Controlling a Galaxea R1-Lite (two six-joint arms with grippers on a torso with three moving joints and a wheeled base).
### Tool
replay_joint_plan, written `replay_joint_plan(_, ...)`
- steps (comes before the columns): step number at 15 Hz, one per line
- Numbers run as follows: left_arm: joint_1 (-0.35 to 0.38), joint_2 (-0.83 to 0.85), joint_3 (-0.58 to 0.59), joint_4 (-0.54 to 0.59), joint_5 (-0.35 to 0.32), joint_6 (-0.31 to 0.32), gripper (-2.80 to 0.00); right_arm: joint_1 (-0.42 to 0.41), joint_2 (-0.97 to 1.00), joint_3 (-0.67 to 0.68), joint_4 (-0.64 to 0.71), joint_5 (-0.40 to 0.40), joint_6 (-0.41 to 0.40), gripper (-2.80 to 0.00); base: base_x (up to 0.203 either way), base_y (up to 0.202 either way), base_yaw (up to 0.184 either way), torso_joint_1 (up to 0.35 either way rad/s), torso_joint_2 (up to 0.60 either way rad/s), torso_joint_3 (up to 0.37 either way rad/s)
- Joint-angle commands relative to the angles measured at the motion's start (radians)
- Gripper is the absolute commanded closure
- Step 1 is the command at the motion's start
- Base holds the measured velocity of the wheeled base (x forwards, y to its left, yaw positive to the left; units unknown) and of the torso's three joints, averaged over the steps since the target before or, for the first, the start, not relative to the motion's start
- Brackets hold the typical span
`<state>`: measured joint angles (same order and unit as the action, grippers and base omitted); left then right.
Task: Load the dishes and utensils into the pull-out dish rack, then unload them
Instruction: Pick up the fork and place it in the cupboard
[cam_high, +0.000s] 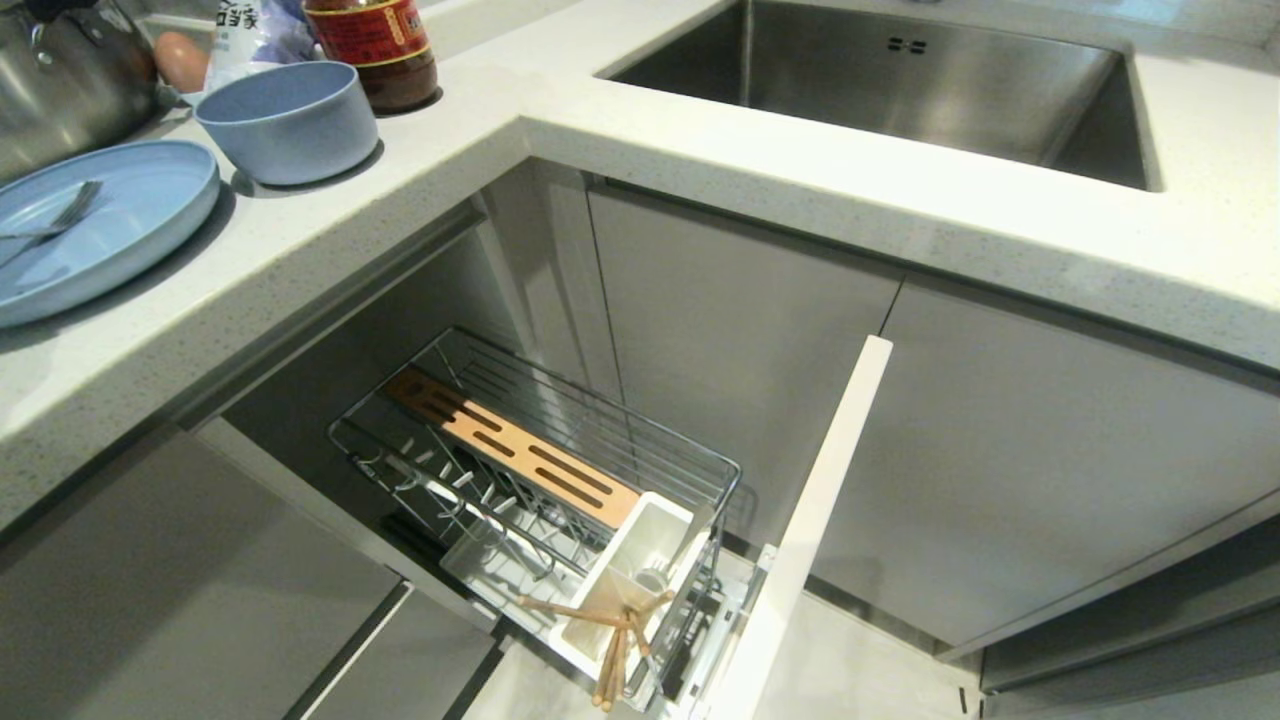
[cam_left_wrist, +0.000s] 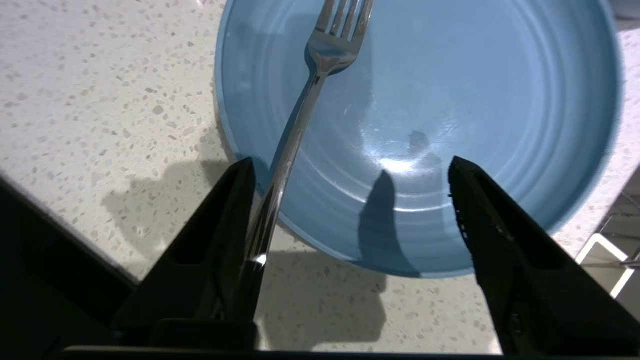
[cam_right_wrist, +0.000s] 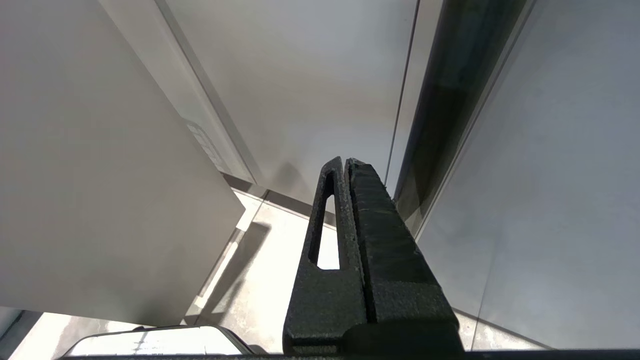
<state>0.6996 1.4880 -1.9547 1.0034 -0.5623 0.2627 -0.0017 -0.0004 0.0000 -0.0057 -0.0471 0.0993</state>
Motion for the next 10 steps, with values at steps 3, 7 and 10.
replay_joint_plan(3, -0.030, 0.038, 0.011, 0.007, -0.004, 0.040, -2.80, 0.000, -0.004, 0.000, 0.000, 0.000, 0.000, 0.00, 0.000, 0.000, 0.000, 0.000, 0.00, 0.000)
replay_joint_plan(7, -0.074, 0.054, 0.017, 0.010, -0.006, 0.043, -2.80, 0.000, -0.004, 0.000, 0.000, 0.000, 0.000, 0.00, 0.000, 0.000, 0.000, 0.000, 0.00, 0.000)
replay_joint_plan(10, -0.104, 0.048, 0.029, 0.011, -0.005, 0.044, -2.80, 0.000, -0.004, 0.000, 0.000, 0.000, 0.000, 0.00, 0.000, 0.000, 0.000, 0.000, 0.00, 0.000)
